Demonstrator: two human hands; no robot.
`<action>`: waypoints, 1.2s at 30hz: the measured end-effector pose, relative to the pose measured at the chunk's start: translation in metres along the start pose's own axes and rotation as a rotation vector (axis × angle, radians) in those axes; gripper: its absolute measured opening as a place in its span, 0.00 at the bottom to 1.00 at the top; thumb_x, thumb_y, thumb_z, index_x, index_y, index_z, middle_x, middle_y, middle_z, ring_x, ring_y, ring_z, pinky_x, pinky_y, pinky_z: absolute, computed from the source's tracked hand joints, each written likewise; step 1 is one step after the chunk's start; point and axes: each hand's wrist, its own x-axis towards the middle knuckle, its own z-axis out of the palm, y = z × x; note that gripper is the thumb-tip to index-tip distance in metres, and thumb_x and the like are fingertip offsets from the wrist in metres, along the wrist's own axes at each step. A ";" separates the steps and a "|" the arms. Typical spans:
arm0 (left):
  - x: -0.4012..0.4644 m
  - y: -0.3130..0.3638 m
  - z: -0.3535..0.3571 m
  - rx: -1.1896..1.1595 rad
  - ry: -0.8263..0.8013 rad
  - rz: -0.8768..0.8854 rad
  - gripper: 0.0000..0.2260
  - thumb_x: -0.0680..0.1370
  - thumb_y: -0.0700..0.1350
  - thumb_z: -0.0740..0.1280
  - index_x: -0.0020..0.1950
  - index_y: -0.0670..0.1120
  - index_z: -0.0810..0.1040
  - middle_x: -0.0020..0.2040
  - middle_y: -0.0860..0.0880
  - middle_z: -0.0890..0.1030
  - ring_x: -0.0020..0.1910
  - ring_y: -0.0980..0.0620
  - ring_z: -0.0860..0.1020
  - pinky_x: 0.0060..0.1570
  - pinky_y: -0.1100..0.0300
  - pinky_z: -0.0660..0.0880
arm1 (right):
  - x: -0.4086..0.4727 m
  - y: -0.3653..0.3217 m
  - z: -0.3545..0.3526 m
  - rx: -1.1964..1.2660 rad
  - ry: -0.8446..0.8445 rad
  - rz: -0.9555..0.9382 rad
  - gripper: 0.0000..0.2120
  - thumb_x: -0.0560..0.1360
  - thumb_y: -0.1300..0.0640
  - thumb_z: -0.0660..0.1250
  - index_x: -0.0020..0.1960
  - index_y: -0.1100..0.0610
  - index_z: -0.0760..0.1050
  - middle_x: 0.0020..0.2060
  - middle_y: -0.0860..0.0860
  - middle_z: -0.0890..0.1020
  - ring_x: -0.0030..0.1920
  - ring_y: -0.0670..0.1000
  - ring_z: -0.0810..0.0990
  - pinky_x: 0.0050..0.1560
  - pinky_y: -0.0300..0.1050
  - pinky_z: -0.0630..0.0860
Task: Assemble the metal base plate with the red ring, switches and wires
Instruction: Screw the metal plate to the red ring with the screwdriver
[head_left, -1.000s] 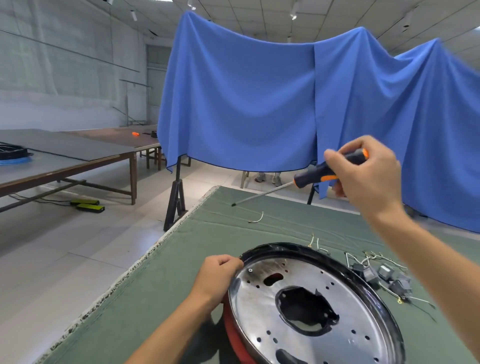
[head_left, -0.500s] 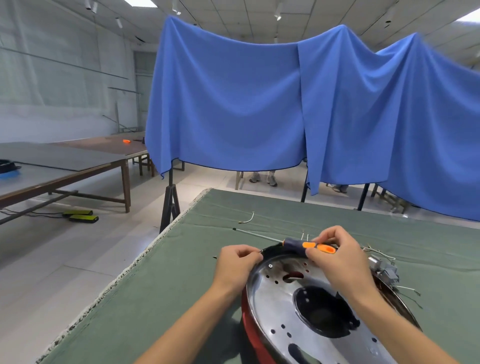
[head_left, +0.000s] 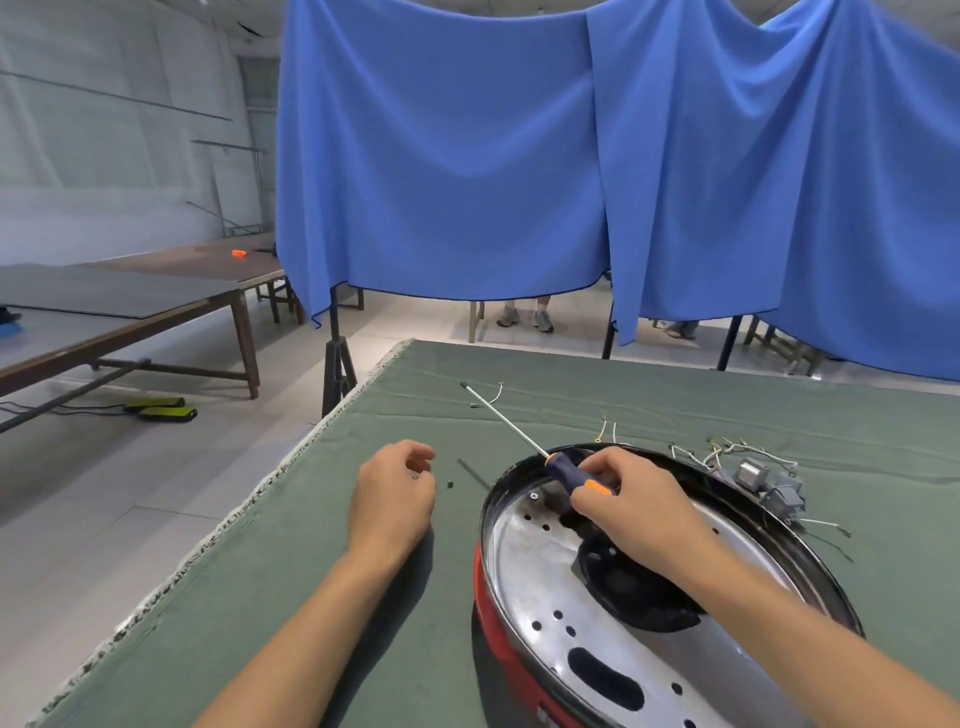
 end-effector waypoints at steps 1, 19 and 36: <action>0.004 -0.007 -0.001 0.170 -0.010 0.045 0.13 0.74 0.38 0.64 0.57 0.48 0.80 0.52 0.50 0.79 0.56 0.49 0.74 0.52 0.55 0.73 | 0.000 0.000 0.000 0.000 -0.008 -0.003 0.02 0.70 0.54 0.67 0.43 0.49 0.75 0.34 0.46 0.79 0.28 0.41 0.72 0.25 0.28 0.66; 0.017 -0.018 0.012 0.483 -0.064 0.127 0.05 0.78 0.49 0.64 0.46 0.50 0.79 0.48 0.51 0.76 0.55 0.49 0.72 0.47 0.55 0.70 | 0.001 0.000 -0.002 0.048 -0.071 0.031 0.05 0.71 0.50 0.68 0.44 0.49 0.74 0.35 0.44 0.80 0.31 0.43 0.74 0.27 0.33 0.69; -0.026 0.057 -0.006 -0.659 -0.059 0.137 0.05 0.73 0.32 0.69 0.39 0.41 0.80 0.32 0.46 0.83 0.31 0.52 0.80 0.32 0.62 0.78 | -0.012 -0.015 0.000 -0.243 0.075 0.044 0.13 0.64 0.43 0.68 0.36 0.50 0.69 0.30 0.45 0.77 0.32 0.45 0.74 0.30 0.42 0.63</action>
